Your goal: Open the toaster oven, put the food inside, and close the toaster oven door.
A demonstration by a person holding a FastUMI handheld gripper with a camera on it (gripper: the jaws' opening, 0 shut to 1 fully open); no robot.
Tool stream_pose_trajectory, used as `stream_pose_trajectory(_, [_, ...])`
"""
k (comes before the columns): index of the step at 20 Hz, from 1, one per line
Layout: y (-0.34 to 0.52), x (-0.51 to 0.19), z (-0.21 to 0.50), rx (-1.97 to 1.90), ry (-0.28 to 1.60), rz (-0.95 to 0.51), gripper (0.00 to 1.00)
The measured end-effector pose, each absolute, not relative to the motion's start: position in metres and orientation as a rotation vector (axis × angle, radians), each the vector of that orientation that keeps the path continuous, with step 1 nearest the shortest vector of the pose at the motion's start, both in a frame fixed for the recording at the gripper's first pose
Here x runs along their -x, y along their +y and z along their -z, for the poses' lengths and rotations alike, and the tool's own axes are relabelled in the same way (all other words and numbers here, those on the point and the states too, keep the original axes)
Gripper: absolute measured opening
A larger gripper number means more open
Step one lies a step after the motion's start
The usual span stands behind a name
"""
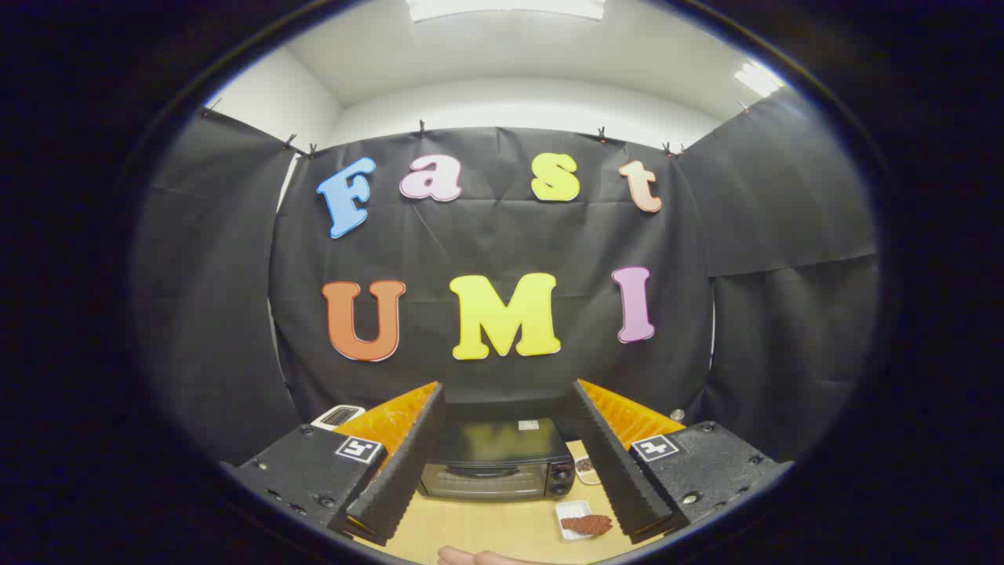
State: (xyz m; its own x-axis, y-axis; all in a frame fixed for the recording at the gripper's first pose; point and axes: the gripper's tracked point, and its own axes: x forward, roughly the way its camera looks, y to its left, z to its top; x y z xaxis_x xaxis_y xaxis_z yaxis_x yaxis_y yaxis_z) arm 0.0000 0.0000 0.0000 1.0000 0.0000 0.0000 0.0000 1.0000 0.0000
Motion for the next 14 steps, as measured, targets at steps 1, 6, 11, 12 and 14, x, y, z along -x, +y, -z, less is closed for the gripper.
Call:
stream_pose_trajectory(1, [-0.001, -0.002, 0.0, -0.002, 0.004, 0.002, 1.0])
stream_pose_trajectory(6, [-0.009, -0.009, 0.0, -0.011, -0.001, 0.024, 1.0])
stream_pose_trajectory(11, [-0.013, -0.022, 0.012, -0.049, 0.012, 0.035, 1.0])
stream_pose_trajectory(12, [-0.014, -0.026, 0.016, -0.055, 0.015, 0.038, 1.0])
stream_pose_trajectory(14, [-0.016, -0.039, 0.023, -0.063, 0.018, 0.045, 1.0])
